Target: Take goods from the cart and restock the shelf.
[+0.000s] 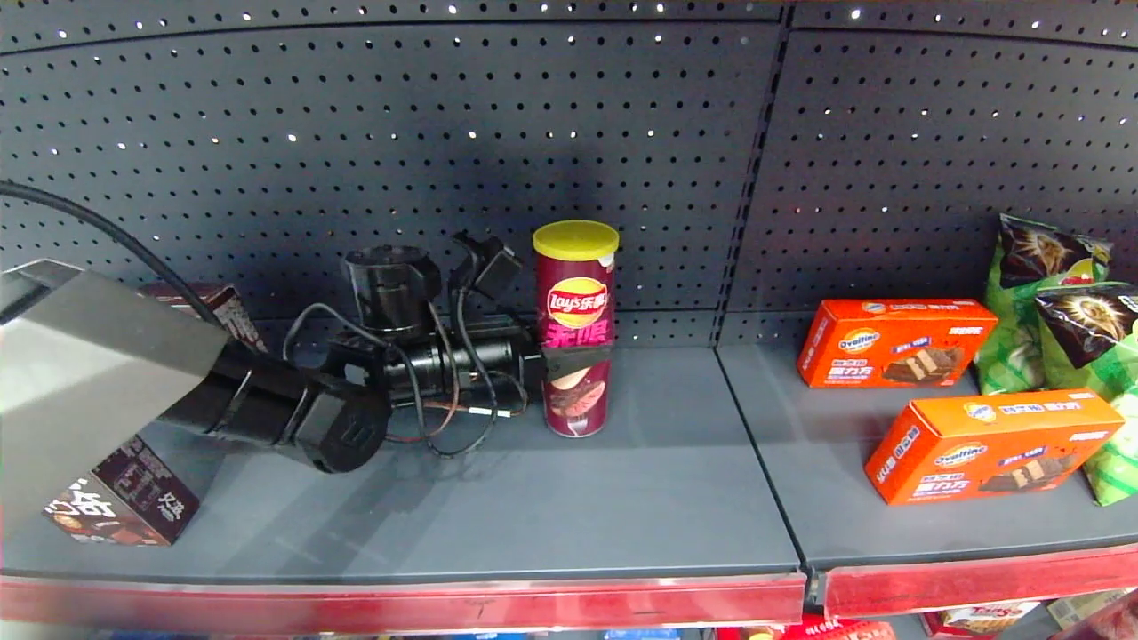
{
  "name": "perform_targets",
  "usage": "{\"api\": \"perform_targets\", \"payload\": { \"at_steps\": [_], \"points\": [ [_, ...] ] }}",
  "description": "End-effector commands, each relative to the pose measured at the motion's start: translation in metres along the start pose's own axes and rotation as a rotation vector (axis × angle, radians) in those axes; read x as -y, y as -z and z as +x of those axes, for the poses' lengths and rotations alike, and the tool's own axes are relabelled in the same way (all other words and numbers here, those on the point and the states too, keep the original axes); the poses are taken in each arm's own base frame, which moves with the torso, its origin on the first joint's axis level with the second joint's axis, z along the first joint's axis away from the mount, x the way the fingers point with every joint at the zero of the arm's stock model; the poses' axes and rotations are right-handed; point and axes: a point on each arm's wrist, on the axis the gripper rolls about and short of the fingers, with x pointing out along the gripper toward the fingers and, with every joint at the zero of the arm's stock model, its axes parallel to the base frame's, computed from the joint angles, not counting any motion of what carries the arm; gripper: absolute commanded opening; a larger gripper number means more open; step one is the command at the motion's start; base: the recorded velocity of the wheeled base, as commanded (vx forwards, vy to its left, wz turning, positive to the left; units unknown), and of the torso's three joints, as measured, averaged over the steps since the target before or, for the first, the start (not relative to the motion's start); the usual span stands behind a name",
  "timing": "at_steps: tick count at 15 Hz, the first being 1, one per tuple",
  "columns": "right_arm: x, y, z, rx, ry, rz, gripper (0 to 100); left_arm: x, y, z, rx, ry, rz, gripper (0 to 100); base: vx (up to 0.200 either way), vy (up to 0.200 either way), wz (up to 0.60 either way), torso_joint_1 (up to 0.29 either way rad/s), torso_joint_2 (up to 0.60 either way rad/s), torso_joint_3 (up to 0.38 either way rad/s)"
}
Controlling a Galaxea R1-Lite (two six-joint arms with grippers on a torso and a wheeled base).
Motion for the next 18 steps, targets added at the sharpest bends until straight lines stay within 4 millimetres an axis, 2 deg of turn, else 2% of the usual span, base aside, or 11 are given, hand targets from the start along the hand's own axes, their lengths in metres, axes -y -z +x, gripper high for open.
{"api": "perform_targets", "payload": {
  "at_steps": [1, 3, 5, 12, 18],
  "points": [
    [0.0, 0.001, 0.0, 0.0, 0.0, 0.0, 0, 0.022, -0.012, -0.016, 0.022, 0.009, 0.023, 0, 0.0, 0.0, 0.0, 0.0, 0.0, 0.0],
    [0.0, 0.003, 0.0, -0.009, 0.0, 0.004, 0, 0.035, -0.007, -0.027, 0.014, 0.011, 0.014, 0, 0.0, 0.0, 0.0, 0.0, 0.0, 0.0],
    [0.0, 0.007, 0.0, -0.018, 0.003, 0.009, 0, 0.039, -0.002, -0.032, 0.021, -0.011, 0.019, 0, 0.0, 0.0, 0.0, 0.0, 0.0, 0.0],
    [0.001, 0.009, 0.001, -0.025, 0.011, 0.012, 0, 0.064, 0.005, -0.034, 0.02, 0.008, 0.016, 0, 0.0, 0.0, 0.0, 0.0, 0.0, 0.0],
    [0.001, 0.009, 0.001, -0.025, 0.008, 0.012, 0, 0.078, 0.016, -0.047, -0.018, 0.015, -0.009, 0, 0.0, 0.0, 0.0, 0.0, 0.0, 0.0]
  ]
}}
